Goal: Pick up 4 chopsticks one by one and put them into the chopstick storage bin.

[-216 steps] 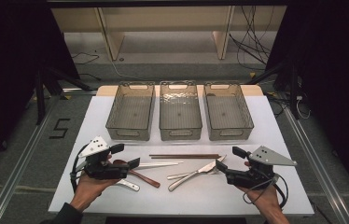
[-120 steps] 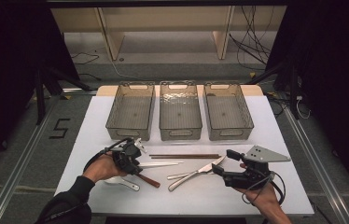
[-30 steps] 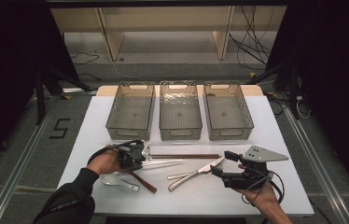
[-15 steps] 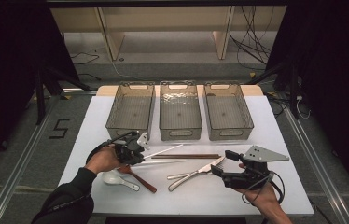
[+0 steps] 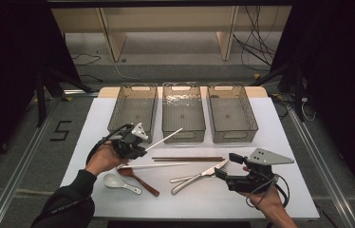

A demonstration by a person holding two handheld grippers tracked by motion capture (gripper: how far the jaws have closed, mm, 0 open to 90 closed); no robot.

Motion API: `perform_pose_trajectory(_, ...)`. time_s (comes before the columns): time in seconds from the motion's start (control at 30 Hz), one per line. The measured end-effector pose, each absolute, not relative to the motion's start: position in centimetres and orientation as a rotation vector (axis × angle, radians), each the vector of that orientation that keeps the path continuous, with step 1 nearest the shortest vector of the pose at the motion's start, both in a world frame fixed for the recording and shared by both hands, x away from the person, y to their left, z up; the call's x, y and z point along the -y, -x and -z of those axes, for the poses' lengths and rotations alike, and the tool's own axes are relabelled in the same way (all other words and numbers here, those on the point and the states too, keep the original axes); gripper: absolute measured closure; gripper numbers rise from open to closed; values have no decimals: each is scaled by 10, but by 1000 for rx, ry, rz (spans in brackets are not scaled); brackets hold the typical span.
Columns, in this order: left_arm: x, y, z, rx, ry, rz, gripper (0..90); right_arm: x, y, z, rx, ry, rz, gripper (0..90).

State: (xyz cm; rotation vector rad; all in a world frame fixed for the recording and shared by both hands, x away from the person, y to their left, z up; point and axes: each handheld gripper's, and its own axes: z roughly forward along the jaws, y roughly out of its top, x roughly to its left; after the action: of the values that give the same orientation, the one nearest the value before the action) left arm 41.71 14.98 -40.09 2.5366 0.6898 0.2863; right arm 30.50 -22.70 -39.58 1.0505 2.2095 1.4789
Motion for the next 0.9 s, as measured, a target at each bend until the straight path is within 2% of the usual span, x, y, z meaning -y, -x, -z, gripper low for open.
perform_pose_trajectory(0.43, -167, -432, 379, -792, -2380, -372, 838, 227, -305, 396, -2207, -1056, -1478, 248)
perform_pose_trajectory(0.9, -178, -459, 370, -889, -2300, -441, 838, 228, -305, 396, -2208, -1061, -1478, 248)
